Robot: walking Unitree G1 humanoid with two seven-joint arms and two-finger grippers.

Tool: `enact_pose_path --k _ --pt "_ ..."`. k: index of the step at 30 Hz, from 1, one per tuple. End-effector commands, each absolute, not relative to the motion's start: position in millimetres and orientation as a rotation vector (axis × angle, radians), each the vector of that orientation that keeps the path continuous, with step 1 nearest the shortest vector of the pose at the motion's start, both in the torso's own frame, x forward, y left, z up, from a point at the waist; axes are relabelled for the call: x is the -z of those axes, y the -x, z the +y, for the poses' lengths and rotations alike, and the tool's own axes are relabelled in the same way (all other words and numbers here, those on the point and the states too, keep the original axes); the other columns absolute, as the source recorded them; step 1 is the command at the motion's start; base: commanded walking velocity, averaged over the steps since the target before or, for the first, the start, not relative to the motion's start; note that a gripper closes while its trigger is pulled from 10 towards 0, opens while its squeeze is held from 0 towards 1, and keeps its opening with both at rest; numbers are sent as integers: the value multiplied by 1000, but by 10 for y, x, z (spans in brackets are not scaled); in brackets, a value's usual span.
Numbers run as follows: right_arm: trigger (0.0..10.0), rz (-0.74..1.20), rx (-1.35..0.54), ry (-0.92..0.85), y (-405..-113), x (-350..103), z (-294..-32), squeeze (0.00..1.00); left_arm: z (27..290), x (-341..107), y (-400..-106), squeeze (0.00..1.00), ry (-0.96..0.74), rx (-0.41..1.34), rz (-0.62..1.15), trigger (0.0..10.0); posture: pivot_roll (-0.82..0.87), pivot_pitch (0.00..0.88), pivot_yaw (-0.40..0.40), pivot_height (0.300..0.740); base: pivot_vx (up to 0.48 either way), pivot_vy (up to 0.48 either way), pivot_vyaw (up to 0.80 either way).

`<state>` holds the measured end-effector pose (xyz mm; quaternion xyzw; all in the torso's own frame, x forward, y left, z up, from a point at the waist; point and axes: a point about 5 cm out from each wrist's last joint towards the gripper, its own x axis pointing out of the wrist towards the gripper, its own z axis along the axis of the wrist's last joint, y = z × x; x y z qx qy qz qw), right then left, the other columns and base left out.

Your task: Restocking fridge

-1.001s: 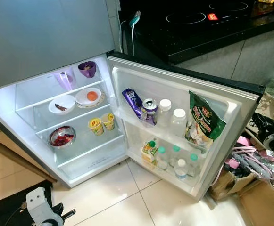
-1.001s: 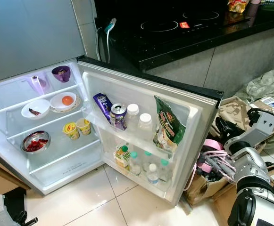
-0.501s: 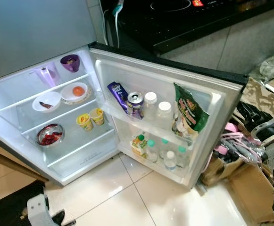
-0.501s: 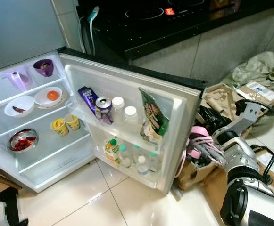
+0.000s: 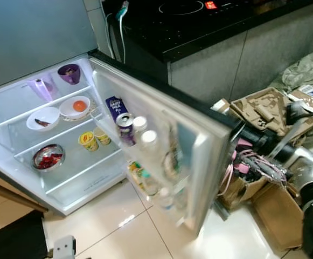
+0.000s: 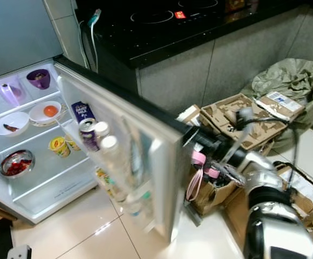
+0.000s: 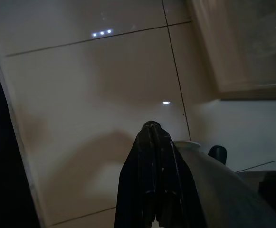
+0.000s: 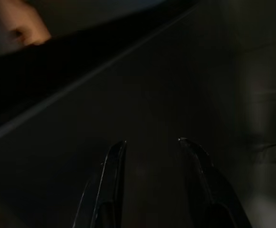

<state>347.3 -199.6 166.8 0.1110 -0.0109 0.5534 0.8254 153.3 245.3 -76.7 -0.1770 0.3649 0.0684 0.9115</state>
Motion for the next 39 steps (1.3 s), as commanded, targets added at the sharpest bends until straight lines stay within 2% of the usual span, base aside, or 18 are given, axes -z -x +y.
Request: enact_pose_path --k 1,5,8,9,10,11,12,13,15,16,17,19,22,23,26,31,34,39 --pt "10000 51 -1334 -208 -3332 -1516 -1796 0 2360 891 -1323 0 375 -155 853 10000 -61 149 55 740 0 0 0" --pt "10000 96 -1387 -206 -3223 -1349 -1678 0 2289 937 -1258 0 378 -158 890 10000 -71 127 39 740 0 0 0" --pt "10000 123 -1260 -206 -3252 -1182 -1720 0 2239 964 -1220 0 385 -164 907 10000 -77 112 29 740 0 0 0" --pt "10000 143 -1140 -220 -3285 -1093 -1778 0 2214 977 -1199 0 388 -164 916 10000 -79 106 24 740 0 0 0" --pt "10000 143 -1140 -220 -3285 -1093 -1778 0 2214 977 -1199 0 388 -164 916 10000 -79 106 24 740 0 0 0" --pt "10000 163 -1005 -258 -3297 -997 -1859 0 2189 988 -1182 0 391 -165 924 10000 -84 92 19 740 0 0 0" --pt "10000 163 -1005 -258 -3297 -997 -1859 0 2189 988 -1182 0 391 -165 924 10000 -84 92 19 740 0 0 0" --pt "10000 207 -843 -250 -3281 -855 -1960 0 2166 1001 -1159 0 394 -167 934 10000 -82 83 16 740 0 0 0" --pt "10000 207 -843 -250 -3281 -855 -1960 0 2166 1001 -1159 0 394 -167 934 10000 -82 83 16 740 0 0 0" --pt "10000 323 -602 -251 -3135 -540 -2131 0 2140 1017 -1136 0 398 -175 948 10000 -80 54 17 740 0 0 0" --pt "10000 383 -502 -234 -3028 -382 -2214 0 2129 1021 -1133 0 400 -177 953 10000 -80 54 17 740 0 0 0" --pt "10000 383 -502 -234 -3028 -382 -2214 0 2129 1021 -1133 0 400 -177 953 10000 -80 54 17 740 0 0 0" --pt "10000 588 -264 -223 -2655 62 -2390 0 2093 1025 -1159 0 396 -174 963 10000 -87 8 18 740 0 0 240" --pt "10000 588 -264 -223 -2655 62 -2390 0 2093 1025 -1159 0 396 -174 963 10000 -87 8 18 740 0 0 719" --pt "10000 784 -133 -198 -2220 416 -2487 0 2049 1007 -1258 0 399 -168 953 10000 -89 0 10 740 0 0 721" --pt "10000 876 -81 -183 -1987 560 -2532 0 2026 992 -1323 0 403 -165 942 10000 -96 0 7 740 0 0 720" --pt "10000 992 -21 -145 -1668 723 -2580 0 1991 990 -1354 0 399 -159 945 10000 -112 0 11 740 0 0 723" --pt "10000 1033 -22 -113 -1577 768 -2578 0 1978 996 -1349 0 394 -159 956 10000 -121 0 11 740 0 0 719"
